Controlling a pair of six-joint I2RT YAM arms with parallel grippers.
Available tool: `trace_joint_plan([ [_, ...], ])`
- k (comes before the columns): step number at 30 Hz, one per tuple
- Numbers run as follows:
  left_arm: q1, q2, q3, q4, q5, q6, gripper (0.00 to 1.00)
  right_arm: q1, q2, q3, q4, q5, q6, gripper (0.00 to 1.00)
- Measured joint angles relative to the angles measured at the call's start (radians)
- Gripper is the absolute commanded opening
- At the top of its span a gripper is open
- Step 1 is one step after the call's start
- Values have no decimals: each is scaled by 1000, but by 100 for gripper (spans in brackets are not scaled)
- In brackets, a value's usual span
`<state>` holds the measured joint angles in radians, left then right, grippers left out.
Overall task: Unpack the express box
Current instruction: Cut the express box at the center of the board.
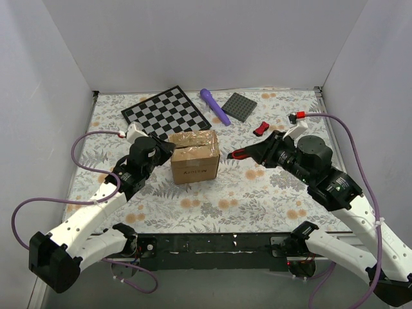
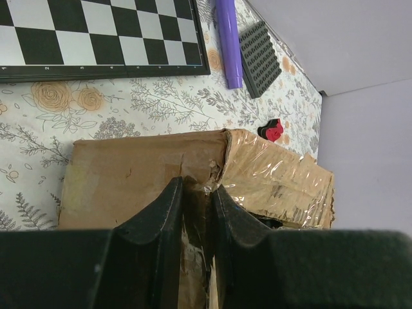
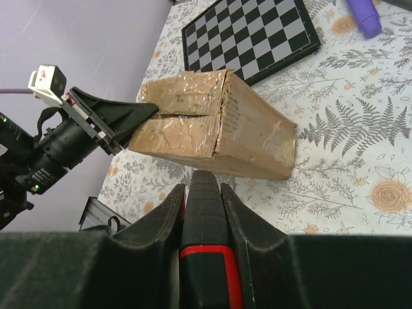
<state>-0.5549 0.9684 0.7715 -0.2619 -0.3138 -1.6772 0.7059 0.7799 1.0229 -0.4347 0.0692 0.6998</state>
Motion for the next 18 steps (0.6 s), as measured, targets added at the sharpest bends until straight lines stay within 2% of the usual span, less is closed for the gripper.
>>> trace_joint_plan([
  [18, 2, 0, -23, 21, 8, -41, 0, 0, 232, -4, 220, 123, -57, 1],
])
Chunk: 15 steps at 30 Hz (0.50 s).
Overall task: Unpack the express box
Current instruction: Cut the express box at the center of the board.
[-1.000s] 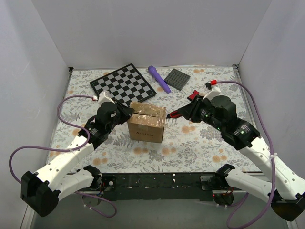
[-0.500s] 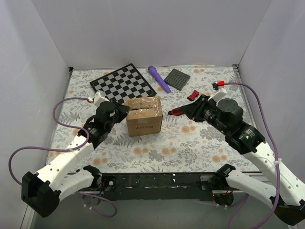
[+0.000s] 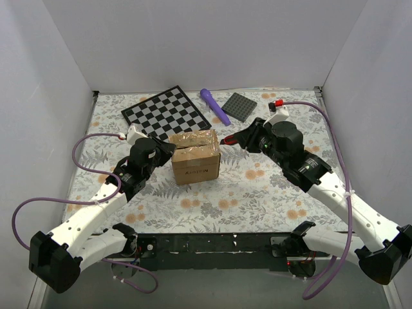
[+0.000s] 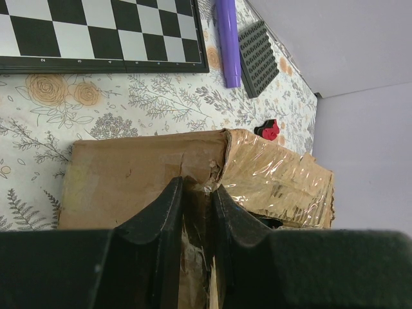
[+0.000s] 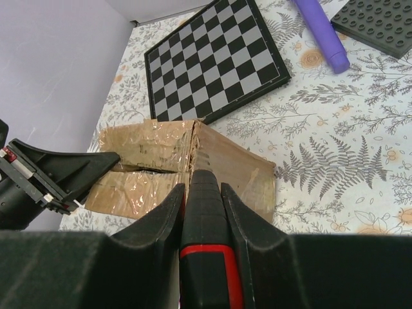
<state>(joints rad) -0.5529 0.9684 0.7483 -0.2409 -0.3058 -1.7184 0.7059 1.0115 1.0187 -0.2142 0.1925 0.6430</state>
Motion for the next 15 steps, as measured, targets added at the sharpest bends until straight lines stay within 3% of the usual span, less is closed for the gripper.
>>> trace_joint_plan([
  [15, 0, 0, -4, 8, 2, 0, 0, 0, 40, 7, 117, 29, -24, 1],
])
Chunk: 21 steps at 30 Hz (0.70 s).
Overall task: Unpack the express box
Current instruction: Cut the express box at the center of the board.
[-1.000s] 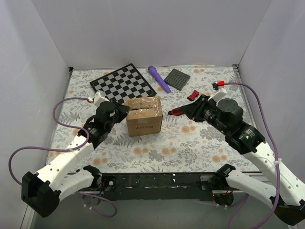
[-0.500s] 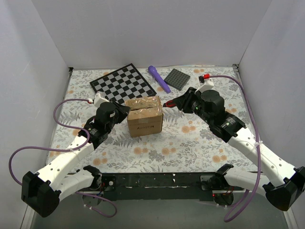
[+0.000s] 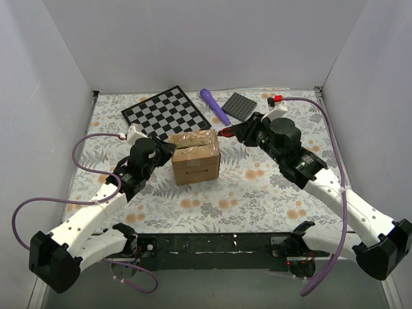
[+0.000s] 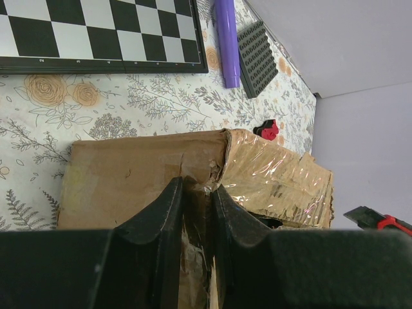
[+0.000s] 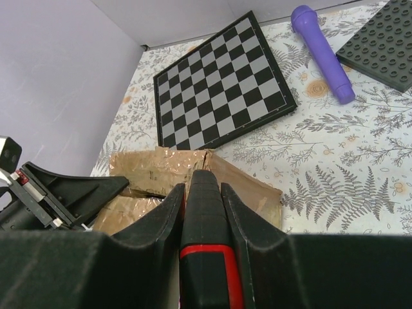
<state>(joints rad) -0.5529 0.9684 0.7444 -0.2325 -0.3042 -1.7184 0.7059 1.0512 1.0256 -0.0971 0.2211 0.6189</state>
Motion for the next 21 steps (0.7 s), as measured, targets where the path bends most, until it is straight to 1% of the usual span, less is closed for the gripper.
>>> trace_joint_plan([
  [6, 0, 0, 0, 0, 4, 0, 0, 0, 54, 8, -4, -23, -4, 1],
  [16, 0, 0, -1, 1, 5, -1, 0, -6, 58, 11, -10, -58, -12, 1],
  [21, 1, 0, -1, 0, -1, -4, 0, -16, 112, 82, -67, -115, -40, 1],
])
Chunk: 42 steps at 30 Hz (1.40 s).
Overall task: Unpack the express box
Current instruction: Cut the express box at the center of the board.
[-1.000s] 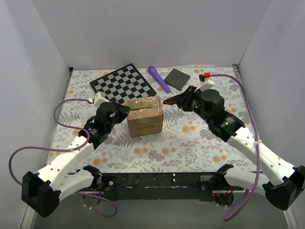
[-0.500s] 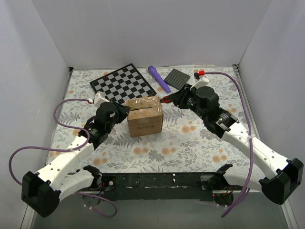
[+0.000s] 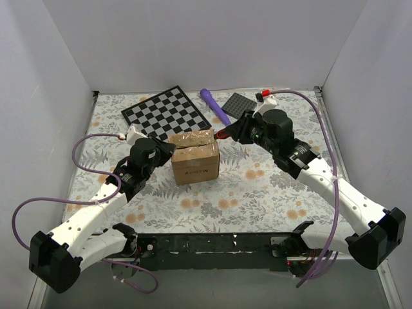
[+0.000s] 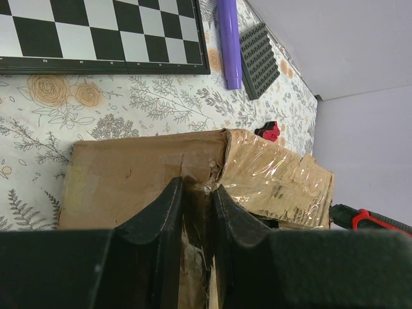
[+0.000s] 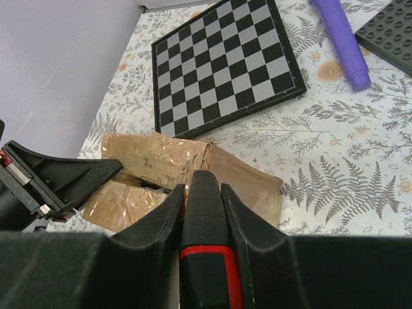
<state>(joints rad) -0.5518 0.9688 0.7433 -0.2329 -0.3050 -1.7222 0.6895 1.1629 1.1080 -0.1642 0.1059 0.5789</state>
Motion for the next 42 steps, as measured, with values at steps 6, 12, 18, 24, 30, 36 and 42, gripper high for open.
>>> trace_joint_plan([
  [6, 0, 0, -4, 2, -2, -6, 0, -12, 15, 11, -7, -42, -20, 1],
  [12, 3, 0, -14, 16, -10, -8, 0, -22, 43, 22, 4, -85, -39, 1],
  [18, 6, -4, -17, 15, -14, -12, 0, -28, 52, 22, 14, -113, -63, 1],
  [24, 6, -5, -21, 19, -21, -14, 0, -31, 61, 19, 24, -135, -95, 1],
  [30, 5, -22, -31, 24, -19, -14, 0, -42, 3, -27, 29, -149, -89, 1],
  [36, -2, -28, -31, 32, 0, -8, 0, -60, -82, -60, -36, -194, -76, 1],
  [42, -5, -28, -31, 36, 10, -6, 0, -71, -123, -89, -43, -232, -51, 1],
])
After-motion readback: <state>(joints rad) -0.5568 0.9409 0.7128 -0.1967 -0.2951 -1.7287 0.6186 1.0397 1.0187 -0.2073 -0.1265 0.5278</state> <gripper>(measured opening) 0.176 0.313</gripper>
